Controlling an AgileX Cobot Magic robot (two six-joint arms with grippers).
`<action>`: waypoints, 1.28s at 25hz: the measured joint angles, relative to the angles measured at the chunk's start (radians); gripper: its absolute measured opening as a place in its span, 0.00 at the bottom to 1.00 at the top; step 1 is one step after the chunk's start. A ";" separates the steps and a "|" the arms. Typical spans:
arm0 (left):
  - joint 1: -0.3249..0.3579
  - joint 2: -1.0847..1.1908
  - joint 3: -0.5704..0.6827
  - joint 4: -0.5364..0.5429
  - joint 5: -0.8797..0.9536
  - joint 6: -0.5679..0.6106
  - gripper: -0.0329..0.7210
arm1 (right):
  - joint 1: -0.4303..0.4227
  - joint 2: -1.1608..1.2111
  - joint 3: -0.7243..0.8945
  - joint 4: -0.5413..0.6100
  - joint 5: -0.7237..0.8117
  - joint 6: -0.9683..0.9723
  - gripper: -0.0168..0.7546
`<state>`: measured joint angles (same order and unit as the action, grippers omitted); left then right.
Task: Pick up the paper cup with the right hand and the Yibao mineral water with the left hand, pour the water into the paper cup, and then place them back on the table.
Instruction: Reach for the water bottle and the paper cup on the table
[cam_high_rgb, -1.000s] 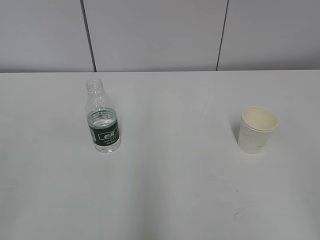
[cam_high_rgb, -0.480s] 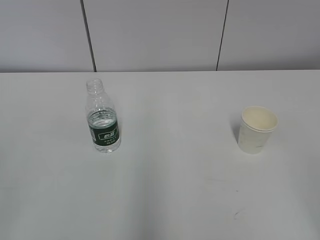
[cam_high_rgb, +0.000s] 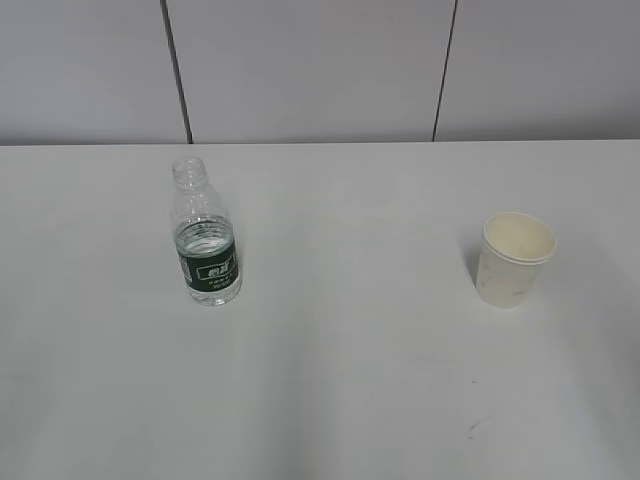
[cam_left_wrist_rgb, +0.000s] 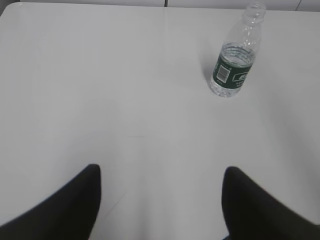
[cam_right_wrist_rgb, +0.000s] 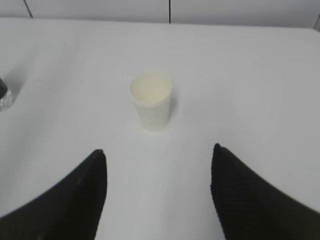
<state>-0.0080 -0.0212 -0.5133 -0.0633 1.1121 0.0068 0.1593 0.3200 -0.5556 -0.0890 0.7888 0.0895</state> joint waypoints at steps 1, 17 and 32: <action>0.000 0.000 -0.001 0.000 -0.001 0.000 0.66 | 0.000 0.015 0.000 -0.011 -0.045 0.002 0.69; 0.000 0.305 -0.031 -0.191 -0.567 0.299 0.58 | 0.000 0.217 0.188 -0.080 -0.659 0.101 0.69; -0.075 0.470 0.277 -0.337 -1.148 0.336 0.46 | 0.000 0.258 0.247 -0.080 -0.779 0.112 0.69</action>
<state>-0.0828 0.4491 -0.2364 -0.3999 -0.0357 0.3430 0.1593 0.5784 -0.3081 -0.1691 0.0094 0.2017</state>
